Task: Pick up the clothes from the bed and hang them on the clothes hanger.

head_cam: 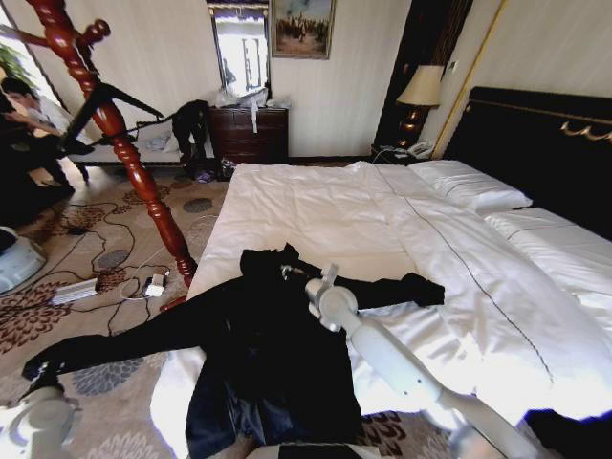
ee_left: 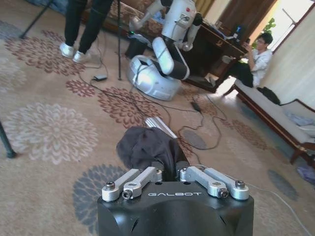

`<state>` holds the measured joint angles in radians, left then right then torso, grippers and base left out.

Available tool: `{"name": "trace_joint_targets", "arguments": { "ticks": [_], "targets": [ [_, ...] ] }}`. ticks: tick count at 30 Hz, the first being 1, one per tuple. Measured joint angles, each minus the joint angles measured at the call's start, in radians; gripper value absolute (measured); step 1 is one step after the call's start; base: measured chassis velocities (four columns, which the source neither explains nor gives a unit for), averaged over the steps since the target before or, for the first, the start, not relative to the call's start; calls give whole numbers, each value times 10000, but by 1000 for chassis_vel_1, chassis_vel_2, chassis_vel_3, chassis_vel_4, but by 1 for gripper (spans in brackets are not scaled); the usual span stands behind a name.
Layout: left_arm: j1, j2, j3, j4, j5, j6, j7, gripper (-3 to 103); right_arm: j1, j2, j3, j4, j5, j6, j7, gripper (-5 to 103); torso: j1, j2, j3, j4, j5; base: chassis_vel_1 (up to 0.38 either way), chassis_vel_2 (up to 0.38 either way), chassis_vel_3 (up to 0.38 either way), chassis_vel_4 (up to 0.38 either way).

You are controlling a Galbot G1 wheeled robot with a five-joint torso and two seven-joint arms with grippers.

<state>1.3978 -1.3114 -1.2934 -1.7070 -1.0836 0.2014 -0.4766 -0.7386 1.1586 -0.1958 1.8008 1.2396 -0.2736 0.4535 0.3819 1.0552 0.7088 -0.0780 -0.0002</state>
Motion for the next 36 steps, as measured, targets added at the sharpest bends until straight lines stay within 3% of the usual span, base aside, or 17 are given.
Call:
{"name": "trace_joint_targets", "arguments": {
  "ticks": [6, 9, 11, 15, 16, 17, 18, 19, 21, 24, 25, 27, 29, 30, 32, 34, 36],
  "targets": [
    [147, 302, -162, 16, 130, 54, -206, 36, -1236, -907, 650, 1378, 766, 290, 208, 45, 0, 0, 0, 0, 1, 0, 0, 0, 0],
    [470, 366, -217, -554, 452, 222, -310, 47, -2347, -1425, 1667, 2676, 2528, -3, 1302, 61, -1, 0, -1, -1, 2, 0, 0, 0, 0],
    [568, 360, -208, -714, 578, 261, -323, 53, -2601, -1514, 1862, 2829, 2576, -80, 1414, 61, -1, 1, -2, 0, 3, 0, 0, 0, 0],
    [1076, 217, 4, -1546, 1492, 360, -275, 69, -3544, -1667, 2480, 2591, 665, -51, 1175, 83, -1, 0, -1, 3, 3, 0, 0, 0, 0],
    [1076, 217, 4, -1546, 1492, 360, -275, 69, -3544, -1667, 2480, 2591, 665, -51, 1175, 83, -1, 0, -1, 3, 3, 0, 0, 0, 0],
    [1201, 210, 70, -1819, 1502, 336, -199, 74, -3700, -1636, 2652, 2395, -232, 112, 955, 83, -1, -1, 0, 5, 3, 0, 0, 0, 0],
    [1248, 211, 88, -1945, 1441, 320, -162, 74, -3756, -1615, 2744, 2322, -603, 177, 866, 89, -1, 0, 0, 5, 3, 0, 0, 0, 0],
    [1396, 292, 142, -2574, 839, 283, -22, 85, -3925, -1484, 3162, 2114, -1728, 348, 584, 94, -2, 0, 0, 4, 2, 0, 0, 0, 0],
    [1424, 469, 165, -3070, 262, 273, 68, 90, -4041, -1307, 3574, 2056, -2230, 442, 444, 97, -2, 0, 0, 3, 5, 0, 0, 0, 0],
    [1066, 1759, 670, -4013, -104, 233, 212, 98, -4180, -826, 4599, 2135, -2825, 850, 243, 100, -1, 0, 0, 1, 3, 0, 0, 0, 0],
    [1066, 1759, 670, -4013, -104, 233, 212, 98, -4180, -826, 4599, 2135, -2825, 850, 243, 100, -1, 0, 0, 1, 3, 0, 0, 0, 0],
    [685, 2882, 1351, -4207, -105, 238, 302, 100, -4255, -554, 5083, 2047, -3673, 1319, -124, 100, -2, 1, 0, 3, 0, 0, 0, 0, 0],
    [418, 4108, 1868, -4196, -123, 220, 481, 100, -4162, -345, 5250, 1773, -4324, 1719, -507, 100, -1, -1, 1, -18, -1, 0, 0, 0, 0],
    [418, 4108, 1868, -4196, -123, 220, 481, 100, -4162, -345, 5250, 1773, -4324, 1719, -507, 100, -1, -1, 1, -18, -1, 0, 0, 0, 0],
    [210, 5506, 2239, -3903, -119, 95, 588, 100, -3854, -187, 5107, 1494, -4356, 1880, -727, 100, 0, -1, 2, 11, 8, 0, 0, 0, 0],
    [-298, 6634, 2836, -3378, -210, -25, 699, 100, -3768, -85, 5086, 1309, -4327, 2000, -860, 100, 0, -1, 2, 16, 2, 0, 0, 0, 0],
    [-640, 7017, 3192, -3130, -298, -58, 744, 100, -3768, -46, 5106, 1257, -4327, 2046, -897, 100, -1, -1, 2, 11, -6, 0, 0, 0, 0]
  ]
}}
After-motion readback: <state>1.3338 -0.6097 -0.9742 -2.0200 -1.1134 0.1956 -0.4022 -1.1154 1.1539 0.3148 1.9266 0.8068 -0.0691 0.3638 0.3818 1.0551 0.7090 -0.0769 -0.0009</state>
